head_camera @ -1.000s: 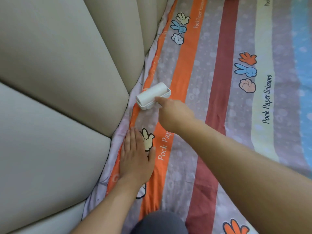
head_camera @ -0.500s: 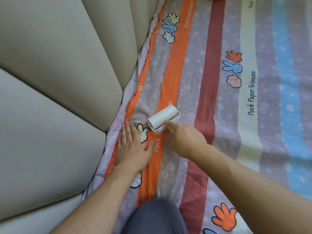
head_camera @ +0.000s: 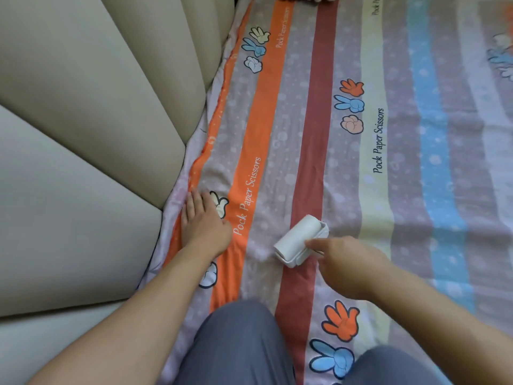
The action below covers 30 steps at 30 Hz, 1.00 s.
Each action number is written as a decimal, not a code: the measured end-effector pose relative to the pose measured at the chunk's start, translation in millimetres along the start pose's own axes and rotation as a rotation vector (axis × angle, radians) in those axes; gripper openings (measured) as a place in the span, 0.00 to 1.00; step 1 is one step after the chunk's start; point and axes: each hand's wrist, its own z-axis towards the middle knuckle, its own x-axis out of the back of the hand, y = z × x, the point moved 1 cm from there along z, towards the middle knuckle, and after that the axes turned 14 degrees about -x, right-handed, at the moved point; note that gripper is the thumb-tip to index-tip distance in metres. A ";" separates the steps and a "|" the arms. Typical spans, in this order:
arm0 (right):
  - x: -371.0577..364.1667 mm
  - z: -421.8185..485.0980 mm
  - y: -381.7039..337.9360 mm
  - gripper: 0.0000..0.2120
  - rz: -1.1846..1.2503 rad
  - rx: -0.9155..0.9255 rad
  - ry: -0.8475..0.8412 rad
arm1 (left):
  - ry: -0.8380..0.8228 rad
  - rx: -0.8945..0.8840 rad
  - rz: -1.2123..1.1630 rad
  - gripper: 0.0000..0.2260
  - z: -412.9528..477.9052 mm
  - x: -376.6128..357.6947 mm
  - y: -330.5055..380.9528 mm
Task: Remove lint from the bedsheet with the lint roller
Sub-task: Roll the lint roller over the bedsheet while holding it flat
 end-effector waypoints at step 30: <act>-31.8 15.1 -12.5 0.23 0.042 0.096 0.104 | -0.092 -0.035 -0.032 0.45 -44.6 -18.1 -31.9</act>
